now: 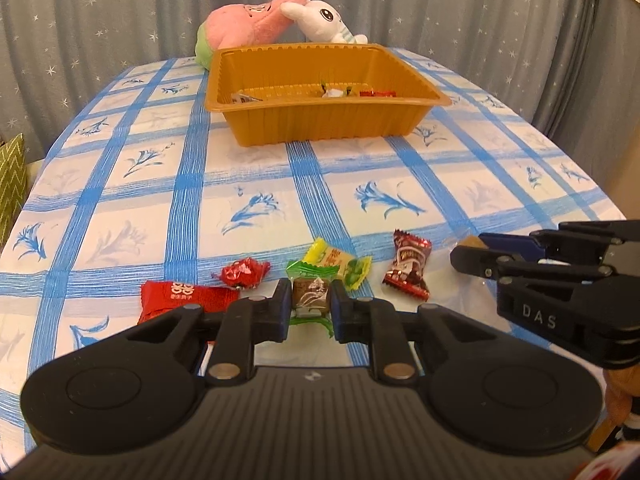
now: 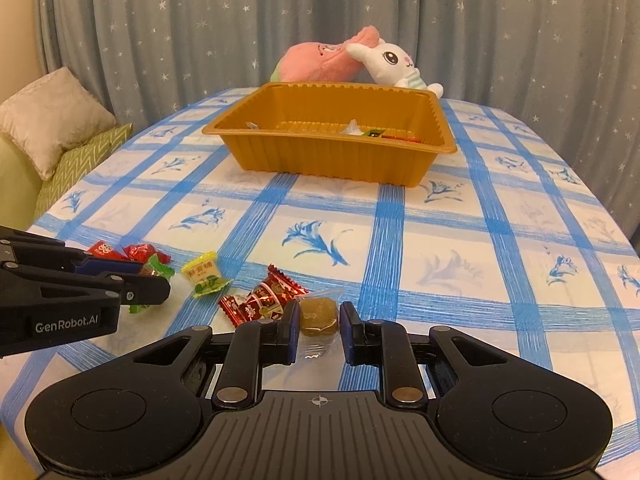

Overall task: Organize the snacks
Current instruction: 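Carry both held candies up and over the orange tray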

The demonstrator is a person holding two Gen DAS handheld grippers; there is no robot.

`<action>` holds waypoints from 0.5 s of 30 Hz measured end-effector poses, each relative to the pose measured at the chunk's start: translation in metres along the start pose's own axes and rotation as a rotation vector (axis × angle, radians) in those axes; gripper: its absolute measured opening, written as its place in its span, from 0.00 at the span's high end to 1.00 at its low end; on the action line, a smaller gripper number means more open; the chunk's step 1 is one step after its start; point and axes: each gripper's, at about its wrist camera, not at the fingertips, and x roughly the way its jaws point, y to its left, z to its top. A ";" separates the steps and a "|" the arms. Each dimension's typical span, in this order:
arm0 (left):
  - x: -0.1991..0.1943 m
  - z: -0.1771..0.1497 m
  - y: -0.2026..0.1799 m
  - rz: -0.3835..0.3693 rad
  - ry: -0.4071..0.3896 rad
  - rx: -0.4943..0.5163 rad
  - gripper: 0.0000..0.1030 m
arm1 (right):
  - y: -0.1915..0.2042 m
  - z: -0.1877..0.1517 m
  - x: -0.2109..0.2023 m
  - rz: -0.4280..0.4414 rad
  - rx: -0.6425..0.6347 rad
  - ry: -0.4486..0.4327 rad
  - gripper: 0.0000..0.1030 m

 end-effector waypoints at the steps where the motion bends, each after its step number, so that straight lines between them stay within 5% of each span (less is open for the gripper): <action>1: 0.000 0.001 0.000 -0.002 -0.003 -0.006 0.83 | -0.001 0.001 0.000 0.000 0.001 -0.001 0.79; 15: -0.003 0.036 -0.005 -0.041 -0.061 -0.029 0.83 | -0.007 0.022 -0.012 -0.002 0.003 -0.056 0.79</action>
